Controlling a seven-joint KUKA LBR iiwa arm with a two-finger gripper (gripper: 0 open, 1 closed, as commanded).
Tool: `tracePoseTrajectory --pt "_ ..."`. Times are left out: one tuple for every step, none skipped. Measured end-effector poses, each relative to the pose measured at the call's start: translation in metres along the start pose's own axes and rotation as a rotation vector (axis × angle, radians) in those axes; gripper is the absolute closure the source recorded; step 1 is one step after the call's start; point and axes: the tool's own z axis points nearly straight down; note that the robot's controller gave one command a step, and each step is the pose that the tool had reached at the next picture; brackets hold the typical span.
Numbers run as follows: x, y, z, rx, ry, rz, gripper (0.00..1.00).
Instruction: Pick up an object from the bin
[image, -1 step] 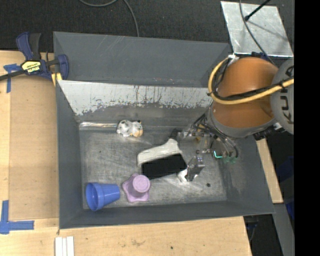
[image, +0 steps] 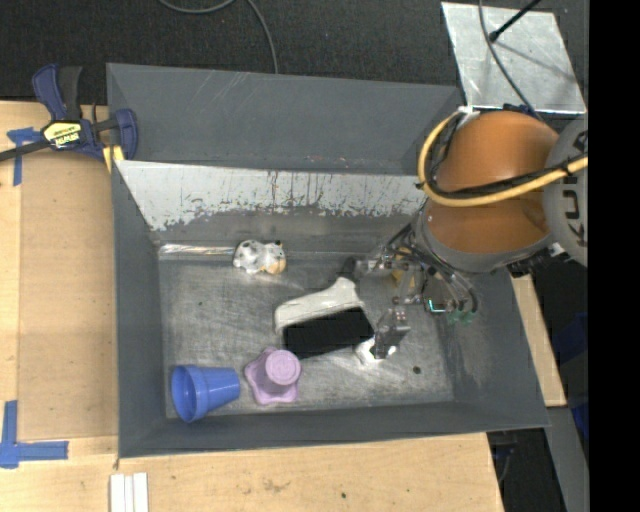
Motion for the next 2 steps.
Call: tracePoseTrajectory --pt "-0.003 0.01 0.047 0.0 -0.007 0.049 0.0" --pt "-0.004 0.019 0.092 0.0 0.001 -0.026 0.0"
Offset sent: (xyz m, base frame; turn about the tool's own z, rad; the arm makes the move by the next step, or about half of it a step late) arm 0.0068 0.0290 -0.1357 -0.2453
